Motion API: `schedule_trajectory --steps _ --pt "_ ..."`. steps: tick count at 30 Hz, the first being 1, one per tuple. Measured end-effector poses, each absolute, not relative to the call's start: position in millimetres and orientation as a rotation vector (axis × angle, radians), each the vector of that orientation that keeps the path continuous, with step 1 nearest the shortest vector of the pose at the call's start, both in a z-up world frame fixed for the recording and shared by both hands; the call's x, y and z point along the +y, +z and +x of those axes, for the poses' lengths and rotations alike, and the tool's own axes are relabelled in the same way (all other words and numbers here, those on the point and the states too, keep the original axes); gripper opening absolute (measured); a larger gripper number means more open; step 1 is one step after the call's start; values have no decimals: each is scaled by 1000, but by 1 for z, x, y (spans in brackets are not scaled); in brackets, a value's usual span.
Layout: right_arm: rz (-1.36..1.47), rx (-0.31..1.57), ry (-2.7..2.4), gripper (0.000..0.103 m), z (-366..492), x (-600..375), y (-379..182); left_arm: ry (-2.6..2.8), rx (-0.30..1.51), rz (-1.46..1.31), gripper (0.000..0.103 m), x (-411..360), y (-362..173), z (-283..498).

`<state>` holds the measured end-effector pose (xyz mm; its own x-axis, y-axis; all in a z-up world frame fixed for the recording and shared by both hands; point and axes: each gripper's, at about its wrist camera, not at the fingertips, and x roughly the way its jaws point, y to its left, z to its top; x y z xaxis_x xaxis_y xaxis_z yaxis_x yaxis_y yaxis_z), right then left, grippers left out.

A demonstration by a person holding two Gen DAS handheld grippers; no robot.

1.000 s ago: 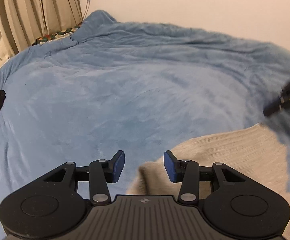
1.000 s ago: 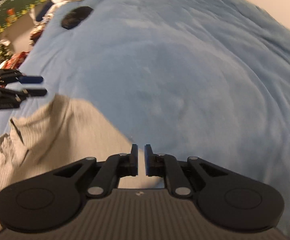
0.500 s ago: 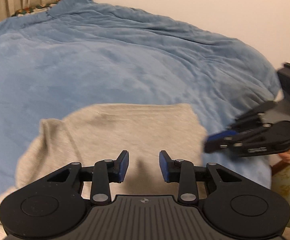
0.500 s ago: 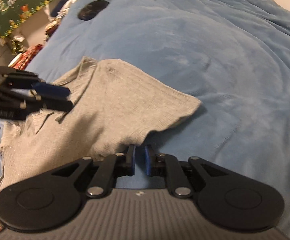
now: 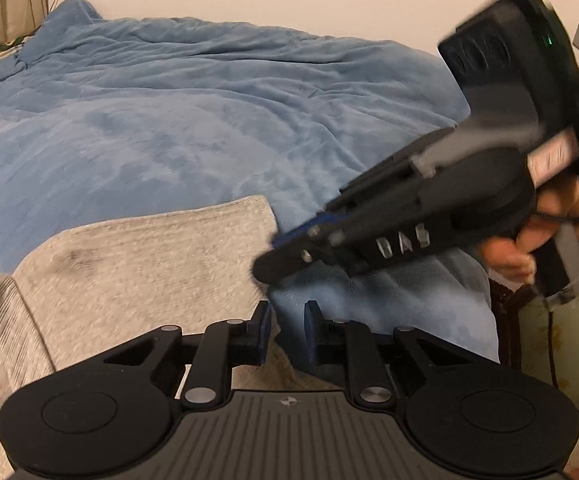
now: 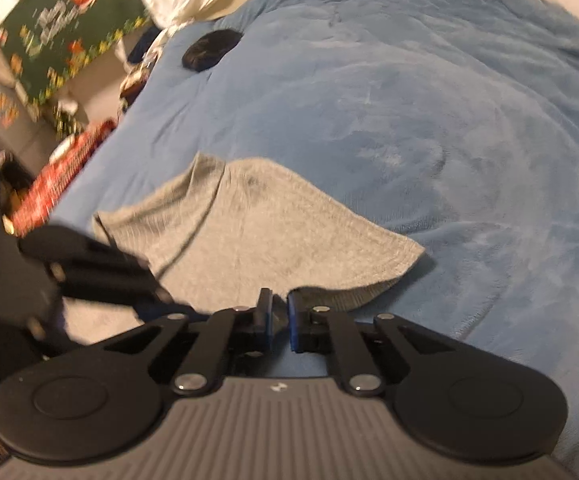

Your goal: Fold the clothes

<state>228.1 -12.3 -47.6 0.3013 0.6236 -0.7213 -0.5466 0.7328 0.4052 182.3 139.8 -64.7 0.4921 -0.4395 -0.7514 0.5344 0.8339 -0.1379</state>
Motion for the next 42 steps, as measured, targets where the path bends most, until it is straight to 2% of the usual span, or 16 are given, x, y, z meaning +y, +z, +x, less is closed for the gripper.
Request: schedule_trajectory --steps 2,3,6,8,9,10,12,13,17,19,22,30,36,39,42 --pt "178 1032 757 5 237 -17 -47 -577 865 162 21 135 -71 185" --pt "218 1034 746 5 240 -21 -47 -565 868 180 29 132 -75 186" --pt "234 1017 719 10 242 -28 -45 -546 875 196 29 130 -85 191" --pt "195 1023 708 10 240 -31 -47 -530 877 211 26 130 -90 192" --pt "182 1032 709 10 239 -32 -49 -521 877 219 17 131 -93 193" --pt "166 1044 720 11 236 -32 -51 -514 878 214 13 133 -94 195" --pt "117 1057 737 14 228 -28 -56 -507 888 175 10 139 -94 198" --pt "81 1060 744 18 224 -24 -59 -504 899 129 10 145 -93 200" --pt "16 1054 761 20 215 -12 -68 -474 938 -68 8 172 -85 209" --pt "34 1042 769 28 213 -9 -70 -447 948 -156 8 185 -81 211" --pt "45 1027 765 31 213 -5 -71 -412 967 -270 8 203 -79 213" --pt "206 1068 784 32 224 0 -82 -386 1029 -467 9 228 -91 220" --pt "209 1093 860 32 223 16 -85 -405 1036 -526 10 234 -93 219" --pt "247 1095 864 17 225 16 -86 -413 1037 -542 11 235 -94 219" --pt "228 1090 846 9 221 15 -80 -437 1034 -561 14 235 -90 219"
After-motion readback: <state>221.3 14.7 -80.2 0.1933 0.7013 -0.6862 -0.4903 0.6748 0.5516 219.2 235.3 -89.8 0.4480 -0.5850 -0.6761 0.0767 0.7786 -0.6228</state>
